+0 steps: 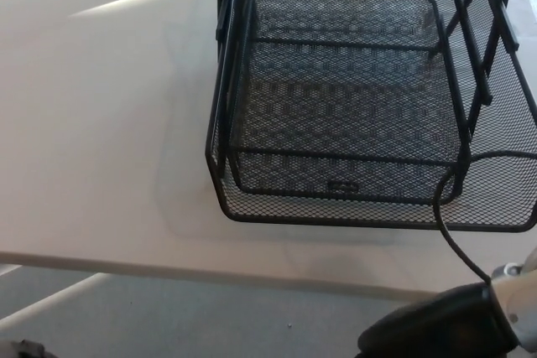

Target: A balck drawer is kept on the middle of the table and the robot uses its right hand to push it back away from the robot

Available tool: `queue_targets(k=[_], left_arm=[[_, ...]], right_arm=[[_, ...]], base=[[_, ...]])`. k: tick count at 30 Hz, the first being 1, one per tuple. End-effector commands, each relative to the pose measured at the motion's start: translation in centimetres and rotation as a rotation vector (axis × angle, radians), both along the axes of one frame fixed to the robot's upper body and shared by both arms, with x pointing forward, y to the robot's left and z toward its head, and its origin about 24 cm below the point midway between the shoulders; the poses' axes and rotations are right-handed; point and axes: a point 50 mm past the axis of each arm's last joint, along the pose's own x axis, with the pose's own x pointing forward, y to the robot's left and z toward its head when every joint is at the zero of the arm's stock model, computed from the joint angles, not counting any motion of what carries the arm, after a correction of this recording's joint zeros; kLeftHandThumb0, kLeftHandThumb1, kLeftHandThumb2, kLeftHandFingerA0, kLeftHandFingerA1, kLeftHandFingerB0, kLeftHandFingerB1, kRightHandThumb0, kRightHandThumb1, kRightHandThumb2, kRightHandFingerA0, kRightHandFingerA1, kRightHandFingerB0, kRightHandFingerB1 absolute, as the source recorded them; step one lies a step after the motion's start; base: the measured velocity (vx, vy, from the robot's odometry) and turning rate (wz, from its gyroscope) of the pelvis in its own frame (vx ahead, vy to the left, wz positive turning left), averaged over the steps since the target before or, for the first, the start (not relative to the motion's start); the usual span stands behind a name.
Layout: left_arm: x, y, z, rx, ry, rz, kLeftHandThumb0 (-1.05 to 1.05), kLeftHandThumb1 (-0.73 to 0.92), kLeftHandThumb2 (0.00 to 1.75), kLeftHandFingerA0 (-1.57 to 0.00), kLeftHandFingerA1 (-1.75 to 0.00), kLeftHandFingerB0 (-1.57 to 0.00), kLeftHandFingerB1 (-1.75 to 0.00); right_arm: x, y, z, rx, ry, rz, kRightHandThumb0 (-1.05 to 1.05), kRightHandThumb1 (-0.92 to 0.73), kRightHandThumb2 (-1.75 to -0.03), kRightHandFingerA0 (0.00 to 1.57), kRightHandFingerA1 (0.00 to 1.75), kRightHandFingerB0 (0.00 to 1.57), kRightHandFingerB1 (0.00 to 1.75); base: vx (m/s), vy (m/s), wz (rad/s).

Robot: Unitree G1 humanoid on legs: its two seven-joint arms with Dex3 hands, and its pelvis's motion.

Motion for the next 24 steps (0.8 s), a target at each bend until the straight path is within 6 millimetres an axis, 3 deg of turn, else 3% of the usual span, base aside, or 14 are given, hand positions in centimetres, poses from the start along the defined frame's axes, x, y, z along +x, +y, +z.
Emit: queue_targets(k=[1,11,24], left_arm=[[0.0,0.4,0.4,0.011,0.013,-0.028,-0.61,0.74,0.65,-0.4,-0.36,-0.31,-0.32],[0.0,0.3,0.2,0.021,0.012,-0.028,-0.56,0.76,0.62,-0.43,-0.35,-0.34,-0.32],[-0.1,0.4,0.3,0.008,0.008,-0.031,-0.64,0.72,0.65,-0.4,-0.37,-0.3,-0.33]], right_arm=[[1.3,0.7,-0.3,-0.088,0.154,-0.035,-0.76,-0.92,-0.72,0.32,0.38,0.25,0.32],[3.4,1.7,1.8,-0.057,0.125,-0.092,-0.75,-0.92,-0.72,0.33,0.4,0.26,0.33],[5.6,2.3,3.9,-0.053,0.026,-0.121,-0.74,-0.91,-0.71,0.34,0.39,0.26,0.33]], base=[[0.0,0.0,0.0],[0.0,0.0,0.0],[0.0,0.0,0.0]])
